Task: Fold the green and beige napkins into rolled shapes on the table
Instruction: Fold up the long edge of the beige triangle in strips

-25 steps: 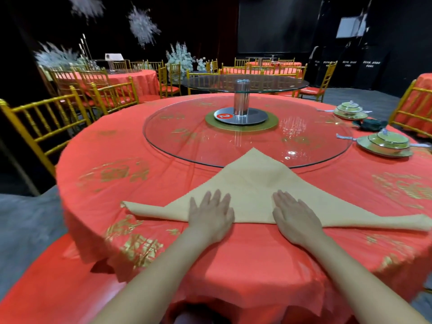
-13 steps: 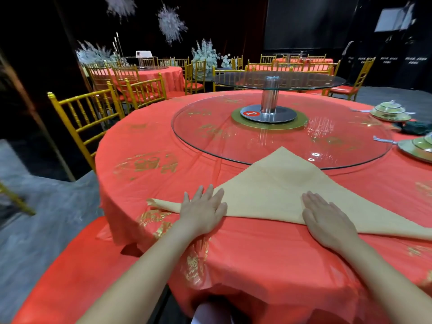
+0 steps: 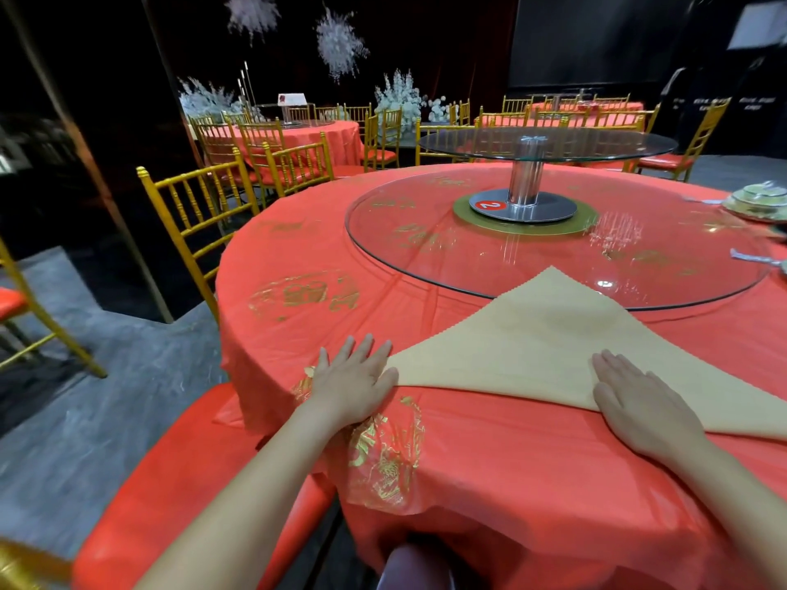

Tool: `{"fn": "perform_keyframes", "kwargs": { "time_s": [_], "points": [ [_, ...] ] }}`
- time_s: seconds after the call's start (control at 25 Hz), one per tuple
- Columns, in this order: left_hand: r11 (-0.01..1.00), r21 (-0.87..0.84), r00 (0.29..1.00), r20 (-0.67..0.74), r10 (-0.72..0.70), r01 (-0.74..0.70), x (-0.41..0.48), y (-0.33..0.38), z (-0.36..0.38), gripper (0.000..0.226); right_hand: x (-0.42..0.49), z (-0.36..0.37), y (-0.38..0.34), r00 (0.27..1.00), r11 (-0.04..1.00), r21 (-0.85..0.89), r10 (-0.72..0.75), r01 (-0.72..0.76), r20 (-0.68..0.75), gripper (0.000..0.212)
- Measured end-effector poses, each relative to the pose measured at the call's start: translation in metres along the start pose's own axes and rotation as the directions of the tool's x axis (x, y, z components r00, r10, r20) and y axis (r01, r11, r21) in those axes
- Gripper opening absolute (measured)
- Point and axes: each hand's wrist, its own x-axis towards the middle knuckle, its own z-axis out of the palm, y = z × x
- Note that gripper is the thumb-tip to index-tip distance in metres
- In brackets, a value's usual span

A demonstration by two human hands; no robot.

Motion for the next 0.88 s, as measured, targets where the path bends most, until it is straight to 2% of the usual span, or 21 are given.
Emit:
{"fn": "perform_keyframes", "kwargs": {
  "time_s": [0.16, 0.24, 0.32, 0.36, 0.44, 0.52, 0.64, 0.8, 0.88],
  "points": [
    [0.996, 0.024, 0.995, 0.029, -0.091, 0.090, -0.003, -0.006, -0.006, 0.053, -0.001, -0.001, -0.003, 1.000, 1.000, -0.004, 0.002, -0.002, -0.003, 0.052],
    [0.994, 0.033, 0.995, -0.003, -0.103, 0.103, -0.001, 0.002, -0.010, 0.055, -0.001, -0.001, -0.004, 1.000, 1.000, -0.007, 0.002, -0.002, 0.000, 0.052],
    [1.000, 0.015, 0.995, -0.097, 0.005, -0.004, 0.001, 0.025, -0.012, 0.054, -0.001, -0.002, -0.005, 1.000, 1.000, -0.016, 0.005, -0.005, 0.003, 0.053],
    [0.992, -0.004, 0.980, -0.158, 0.122, -0.124, 0.002, 0.042, -0.011, 0.052, -0.001, -0.002, -0.005, 1.000, 1.000, -0.021, 0.007, -0.007, -0.002, 0.053],
    [0.904, -0.034, 0.881, -0.242, 0.406, -0.426, 0.002, 0.079, -0.008, 0.045, -0.001, -0.002, -0.005, 1.000, 1.000, -0.021, 0.004, -0.004, -0.013, 0.053],
    [0.785, -0.015, 0.767, -0.226, 0.601, -0.620, 0.002, 0.112, -0.002, 0.037, -0.002, -0.002, -0.005, 1.000, 1.000, -0.007, 0.000, 0.000, -0.025, 0.053],
    [0.750, 0.086, 0.728, -0.191, 0.659, -0.656, 0.006, 0.134, 0.002, 0.017, -0.001, 0.000, -0.003, 0.998, 1.000, 0.007, -0.010, 0.010, -0.054, 0.053],
    [0.778, 0.033, 0.748, -0.252, 0.614, -0.627, 0.011, 0.135, 0.009, 0.019, -0.003, 0.003, -0.001, 0.990, 0.995, 0.083, -0.041, 0.053, -0.137, 0.054],
    [0.788, 0.037, 0.755, -0.259, 0.602, -0.615, 0.013, 0.135, 0.012, 0.024, -0.008, 0.001, -0.002, 0.971, 0.979, 0.159, -0.093, 0.129, -0.218, 0.061]
  ]
}}
